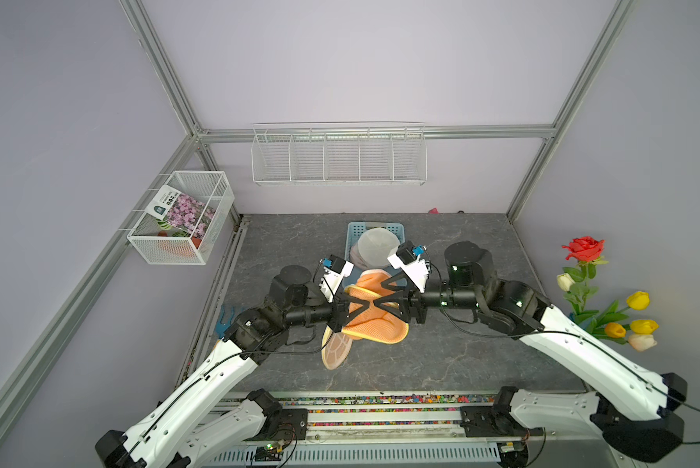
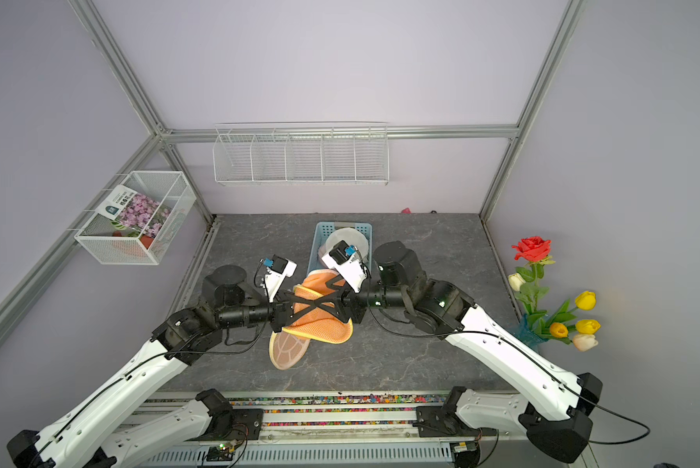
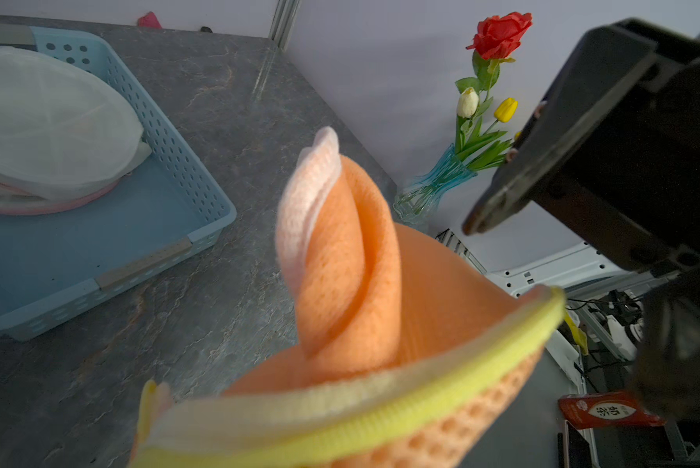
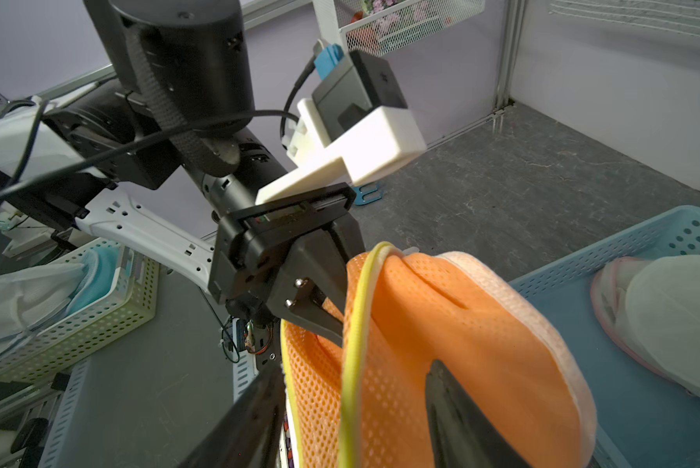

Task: Turn the laundry bag inside out
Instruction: Turn over the laundry bag.

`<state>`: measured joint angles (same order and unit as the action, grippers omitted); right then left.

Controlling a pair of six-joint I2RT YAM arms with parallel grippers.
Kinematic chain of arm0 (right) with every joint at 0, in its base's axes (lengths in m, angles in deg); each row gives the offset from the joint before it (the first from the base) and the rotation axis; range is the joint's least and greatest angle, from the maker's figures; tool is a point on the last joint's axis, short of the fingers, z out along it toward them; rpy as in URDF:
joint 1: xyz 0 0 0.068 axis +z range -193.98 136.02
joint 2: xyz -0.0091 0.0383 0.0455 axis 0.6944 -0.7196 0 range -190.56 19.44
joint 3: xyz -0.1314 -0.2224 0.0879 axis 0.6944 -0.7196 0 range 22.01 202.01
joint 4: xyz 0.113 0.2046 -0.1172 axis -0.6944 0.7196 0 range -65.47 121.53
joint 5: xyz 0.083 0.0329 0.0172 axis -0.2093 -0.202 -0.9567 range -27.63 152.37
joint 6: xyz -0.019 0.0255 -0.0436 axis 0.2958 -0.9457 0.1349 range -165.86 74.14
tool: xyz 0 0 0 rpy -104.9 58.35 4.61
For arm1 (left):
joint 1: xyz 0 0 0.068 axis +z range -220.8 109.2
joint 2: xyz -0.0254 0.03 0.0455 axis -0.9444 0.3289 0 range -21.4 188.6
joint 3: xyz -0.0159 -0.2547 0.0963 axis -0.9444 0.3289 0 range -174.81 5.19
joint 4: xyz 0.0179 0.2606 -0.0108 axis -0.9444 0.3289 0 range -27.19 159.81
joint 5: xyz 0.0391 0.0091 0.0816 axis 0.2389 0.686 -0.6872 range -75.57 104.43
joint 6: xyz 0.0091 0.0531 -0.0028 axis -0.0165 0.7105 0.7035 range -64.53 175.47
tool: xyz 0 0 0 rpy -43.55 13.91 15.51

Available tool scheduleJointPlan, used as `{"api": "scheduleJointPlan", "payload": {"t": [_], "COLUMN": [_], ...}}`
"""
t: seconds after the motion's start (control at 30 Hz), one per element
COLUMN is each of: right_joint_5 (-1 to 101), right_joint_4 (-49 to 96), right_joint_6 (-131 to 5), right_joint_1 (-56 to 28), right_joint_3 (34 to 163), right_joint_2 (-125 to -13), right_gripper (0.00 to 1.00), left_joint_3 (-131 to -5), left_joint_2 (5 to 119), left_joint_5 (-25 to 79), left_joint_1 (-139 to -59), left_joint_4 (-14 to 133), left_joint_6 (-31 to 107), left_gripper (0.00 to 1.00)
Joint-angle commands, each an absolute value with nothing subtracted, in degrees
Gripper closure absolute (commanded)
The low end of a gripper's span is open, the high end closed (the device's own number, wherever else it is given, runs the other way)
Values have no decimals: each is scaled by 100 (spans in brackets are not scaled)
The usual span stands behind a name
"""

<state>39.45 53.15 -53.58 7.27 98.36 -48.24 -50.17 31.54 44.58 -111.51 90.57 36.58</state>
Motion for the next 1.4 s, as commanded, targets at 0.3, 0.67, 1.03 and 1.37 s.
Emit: {"api": "scheduleJointPlan", "payload": {"t": [0.3,0.67,1.03,1.37], "right_joint_5": [4172,5016,6403,6479], "right_joint_4": [5321,4740,4633,4466], "right_joint_6": [-5271,-5609,-5906,-6047], "right_joint_1": [1018,1060,518,313], "right_joint_3": [9837,9886,10122,9889], "right_joint_2": [-5107,-5053,-5224,-4937], "right_gripper": [58,100,100,100], "left_joint_3": [-5295,-5293,-5038,-5034], "left_joint_2": [3114,3172,2826,2778], "left_joint_5": [4212,4453,4698,4645], "left_joint_1": [-11263,-11272,-11404,-11413], "left_joint_4": [9225,9303,9345,9858], "left_joint_6": [3921,3846,3588,3679], "left_gripper": [100,100,100,100]}}
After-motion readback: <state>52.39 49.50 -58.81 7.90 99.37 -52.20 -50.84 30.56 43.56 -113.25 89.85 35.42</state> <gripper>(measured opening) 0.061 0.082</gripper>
